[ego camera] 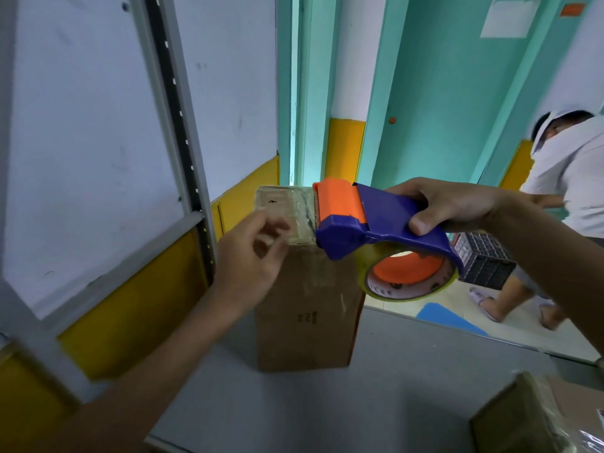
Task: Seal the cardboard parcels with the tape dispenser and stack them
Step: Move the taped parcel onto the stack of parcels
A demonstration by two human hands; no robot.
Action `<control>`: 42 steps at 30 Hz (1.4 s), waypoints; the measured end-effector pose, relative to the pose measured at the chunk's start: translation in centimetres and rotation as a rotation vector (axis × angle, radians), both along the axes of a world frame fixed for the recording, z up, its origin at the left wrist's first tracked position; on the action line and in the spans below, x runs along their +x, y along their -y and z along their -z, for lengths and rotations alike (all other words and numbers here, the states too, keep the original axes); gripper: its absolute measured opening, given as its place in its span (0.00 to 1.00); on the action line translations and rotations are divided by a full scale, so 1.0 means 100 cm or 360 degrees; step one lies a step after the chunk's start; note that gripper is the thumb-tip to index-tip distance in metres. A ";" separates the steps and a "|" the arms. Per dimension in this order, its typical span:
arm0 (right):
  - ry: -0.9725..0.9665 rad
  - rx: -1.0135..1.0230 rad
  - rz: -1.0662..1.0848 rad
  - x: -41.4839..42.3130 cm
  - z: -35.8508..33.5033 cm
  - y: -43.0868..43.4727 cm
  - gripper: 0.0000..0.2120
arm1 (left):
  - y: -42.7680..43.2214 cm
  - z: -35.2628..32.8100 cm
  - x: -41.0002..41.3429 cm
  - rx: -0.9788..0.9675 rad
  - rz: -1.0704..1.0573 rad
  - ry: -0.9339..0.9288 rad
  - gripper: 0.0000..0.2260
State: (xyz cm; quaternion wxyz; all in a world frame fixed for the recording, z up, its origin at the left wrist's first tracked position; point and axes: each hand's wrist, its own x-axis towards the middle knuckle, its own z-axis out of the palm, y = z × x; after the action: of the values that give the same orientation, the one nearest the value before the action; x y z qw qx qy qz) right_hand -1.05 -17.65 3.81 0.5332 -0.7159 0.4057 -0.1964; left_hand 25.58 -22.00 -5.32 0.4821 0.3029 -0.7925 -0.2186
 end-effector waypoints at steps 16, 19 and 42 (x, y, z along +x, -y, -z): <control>0.0024 0.0005 0.0224 0.020 0.038 0.005 0.39 | -0.090 0.060 -0.080 0.2006 0.0685 -0.1018 0.16; -0.0061 0.0043 0.0247 0.020 0.043 0.004 0.42 | -0.083 0.066 -0.085 0.1712 0.0442 -0.0868 0.08; -0.0392 0.0070 0.0191 0.021 0.045 -0.010 0.36 | -0.089 0.076 -0.075 0.1119 0.0181 -0.0622 0.15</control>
State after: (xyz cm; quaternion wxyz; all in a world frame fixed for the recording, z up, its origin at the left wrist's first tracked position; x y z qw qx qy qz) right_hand 1.09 -16.66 -0.68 0.4821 -0.6973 0.5143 -0.1297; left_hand 18.11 -13.15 -12.90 0.4780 0.3578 -0.5783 -0.5560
